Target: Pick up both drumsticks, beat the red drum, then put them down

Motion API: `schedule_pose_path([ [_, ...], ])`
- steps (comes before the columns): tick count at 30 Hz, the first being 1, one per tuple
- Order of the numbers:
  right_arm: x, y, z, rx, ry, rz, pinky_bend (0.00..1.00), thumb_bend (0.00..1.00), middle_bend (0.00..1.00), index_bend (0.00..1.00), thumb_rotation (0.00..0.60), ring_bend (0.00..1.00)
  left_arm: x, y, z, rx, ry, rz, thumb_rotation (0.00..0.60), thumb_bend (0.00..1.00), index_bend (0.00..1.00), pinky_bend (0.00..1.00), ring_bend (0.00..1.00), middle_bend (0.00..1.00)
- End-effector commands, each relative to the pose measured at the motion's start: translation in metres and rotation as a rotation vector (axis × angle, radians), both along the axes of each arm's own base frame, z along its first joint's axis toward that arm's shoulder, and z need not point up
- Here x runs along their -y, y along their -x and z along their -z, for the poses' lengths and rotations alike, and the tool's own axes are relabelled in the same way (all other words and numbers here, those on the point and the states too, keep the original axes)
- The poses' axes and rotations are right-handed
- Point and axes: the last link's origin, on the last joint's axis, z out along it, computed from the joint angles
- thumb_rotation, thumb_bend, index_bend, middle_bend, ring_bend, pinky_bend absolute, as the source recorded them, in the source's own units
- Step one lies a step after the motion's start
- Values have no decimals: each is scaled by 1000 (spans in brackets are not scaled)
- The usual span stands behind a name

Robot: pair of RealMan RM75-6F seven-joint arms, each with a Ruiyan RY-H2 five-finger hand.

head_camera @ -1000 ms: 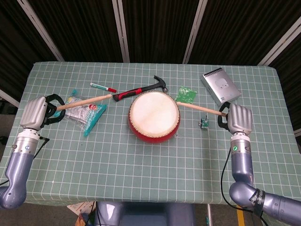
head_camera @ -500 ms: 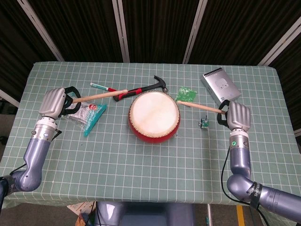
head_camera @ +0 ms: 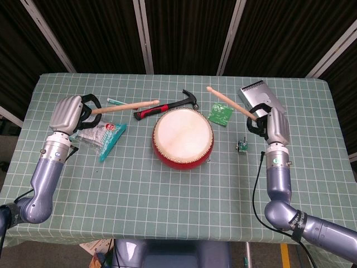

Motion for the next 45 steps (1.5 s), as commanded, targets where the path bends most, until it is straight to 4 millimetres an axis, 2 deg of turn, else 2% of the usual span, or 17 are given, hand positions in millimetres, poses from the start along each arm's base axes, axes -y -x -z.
schedule_pose_path([
  [1,-2,-3,30,-7,-69,-10,994,607,1000,934,600,1000,0,-1,-4,1,-5,2,600,511,759,1000,1000,1000],
  [3,-4,-4,47,-44,-105,-23,994,608,1000,934,600,1000,0,0,-6,0,-6,2,600,511,759,1000,1000,1000],
  [6,-10,-2,75,-192,-176,-56,994,609,1000,934,600,1000,1,1,-9,-1,-8,4,600,510,759,1000,1000,1000],
  [9,-19,2,102,-396,-228,-112,995,609,1000,934,600,1000,1,4,-12,2,-9,1,600,511,759,1000,1000,1000],
  [11,-26,2,117,-598,-236,-192,993,610,1000,935,600,1000,1,7,-14,-3,-8,-4,600,511,759,1000,1000,1000],
  [14,-31,-1,125,-861,-186,-329,995,609,1000,939,600,1000,1,11,-14,-2,-6,-17,600,511,759,1000,1000,1000],
  [16,-32,-3,125,-905,-148,-358,996,610,1000,939,600,1000,0,14,-13,-4,-5,-24,600,511,759,1000,1000,1000],
  [18,-31,-6,120,-829,-124,-326,994,609,1000,939,600,1000,1,16,-13,-3,-5,-31,600,511,759,1000,1000,1000],
  [20,-26,-10,106,-706,-78,-266,994,609,1000,939,600,1000,1,17,-14,-2,-8,-33,600,511,760,1000,1000,1000],
  [24,-18,-12,75,-581,2,-205,994,609,1000,939,600,1000,3,14,-17,1,-14,-26,600,511,760,1000,1000,1000],
  [32,-14,0,29,-535,86,-149,994,610,1000,939,600,1000,10,5,-16,-6,-12,-5,600,511,759,1000,1000,1000],
  [38,-15,17,7,-466,103,-78,992,610,1000,939,600,1000,12,0,-9,-16,7,0,600,511,759,1000,1000,1000],
  [45,-15,29,-4,-456,107,-49,994,610,1000,939,600,1000,4,-9,8,-42,36,17,600,511,759,1000,1000,1000],
])
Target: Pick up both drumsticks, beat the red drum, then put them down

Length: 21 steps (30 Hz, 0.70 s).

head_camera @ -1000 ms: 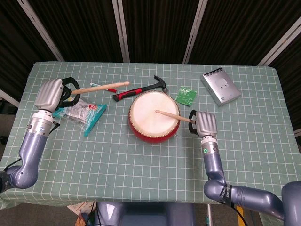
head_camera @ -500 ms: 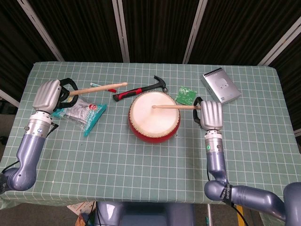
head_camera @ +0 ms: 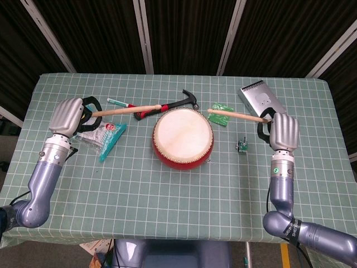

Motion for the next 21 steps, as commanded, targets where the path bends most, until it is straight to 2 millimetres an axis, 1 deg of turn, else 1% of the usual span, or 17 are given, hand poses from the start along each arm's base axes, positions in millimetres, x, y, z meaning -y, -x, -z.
schedule_pose_path([
  [1,1,3,-4,7,8,5,994,610,1000,939,600,1000,-5,-4,9,-13,9,4,600,511,759,1000,1000,1000],
  [9,5,13,-20,23,44,20,994,610,1000,939,600,1000,-19,-13,39,-50,53,-1,600,511,759,1000,1000,1000],
  [17,8,26,-26,30,55,45,994,609,1000,939,600,1000,-30,-40,50,19,30,27,600,511,760,1000,1000,1000],
  [21,9,32,-28,33,61,55,994,610,1000,939,600,1000,-35,-50,57,-1,38,50,600,511,767,1000,1000,1000],
])
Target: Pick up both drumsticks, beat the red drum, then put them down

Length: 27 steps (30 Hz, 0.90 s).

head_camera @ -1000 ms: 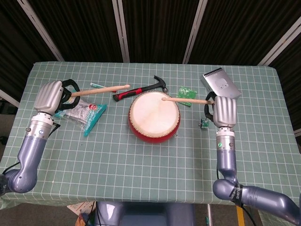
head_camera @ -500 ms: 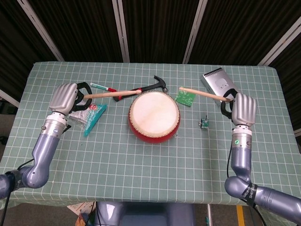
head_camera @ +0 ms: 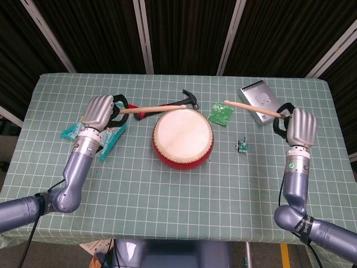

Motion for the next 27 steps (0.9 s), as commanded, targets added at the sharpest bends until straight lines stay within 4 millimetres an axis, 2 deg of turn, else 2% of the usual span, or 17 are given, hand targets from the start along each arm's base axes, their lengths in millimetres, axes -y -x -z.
schedule_pose_path([
  [1,0,4,-2,-2,5,7,994,610,1000,939,600,1000,-4,-8,7,-37,12,22,600,511,769,1000,1000,1000],
  [6,1,10,-5,-6,13,17,995,610,1000,939,600,1000,-17,-21,20,-191,39,46,600,511,770,1000,1000,1000],
  [9,1,12,-5,-7,14,23,995,609,1000,939,600,1000,-25,-27,35,-289,65,41,600,511,775,1000,1000,1000],
  [12,-1,14,-6,-16,14,26,994,609,1000,939,600,1000,-28,-15,55,-574,142,17,600,511,782,1000,1000,1000],
  [14,-1,14,-7,-21,16,26,994,609,1000,939,600,1000,-27,-13,58,-731,186,-19,600,511,783,1000,1000,1000],
  [17,-2,15,-8,-18,14,29,995,609,1000,939,600,1000,-26,-19,55,-818,211,-82,600,511,783,1000,1000,1000],
  [21,-4,17,-9,-20,15,34,995,610,1000,939,600,1000,-27,-35,44,-744,203,-136,600,510,782,1000,1000,1000],
  [23,-6,17,-9,-20,14,34,996,610,1000,939,600,1000,-29,-47,34,-560,168,-124,600,510,781,1000,1000,1000],
  [27,-8,16,-8,-22,13,28,995,609,1000,939,600,1000,-27,-52,12,-337,50,-48,600,509,780,1000,1000,1000],
])
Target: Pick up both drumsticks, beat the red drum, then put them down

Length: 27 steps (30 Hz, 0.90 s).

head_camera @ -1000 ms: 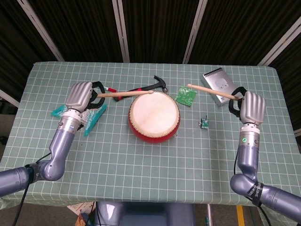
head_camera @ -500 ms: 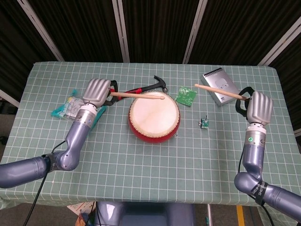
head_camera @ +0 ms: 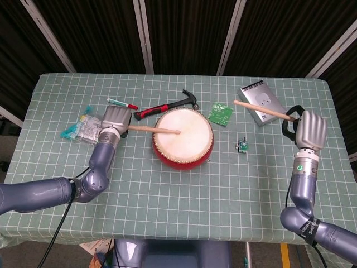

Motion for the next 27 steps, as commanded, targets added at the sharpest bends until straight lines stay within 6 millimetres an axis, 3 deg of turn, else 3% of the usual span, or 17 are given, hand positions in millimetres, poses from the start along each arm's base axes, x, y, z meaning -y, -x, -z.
schedule_pose_path([
  [1,-2,-2,1,1,1,-7,995,609,1000,939,600,1000,-1,-34,-41,321,-193,205,600,509,780,1000,1000,1000],
  [7,-3,-13,-1,22,19,-54,995,609,1000,939,600,1000,10,-21,-75,541,-331,281,600,509,779,1000,1000,1000],
  [13,-3,-27,2,134,19,-121,994,610,1000,939,600,1000,29,8,-104,677,-385,297,600,509,776,1000,1000,1000],
  [17,-2,-36,9,256,-3,-140,994,609,1000,939,600,1000,34,22,-115,681,-386,292,600,510,776,1000,1000,1000],
  [27,-3,-52,32,261,-67,-165,995,609,1000,939,600,1000,35,36,-124,680,-381,281,600,509,776,1000,1000,1000],
])
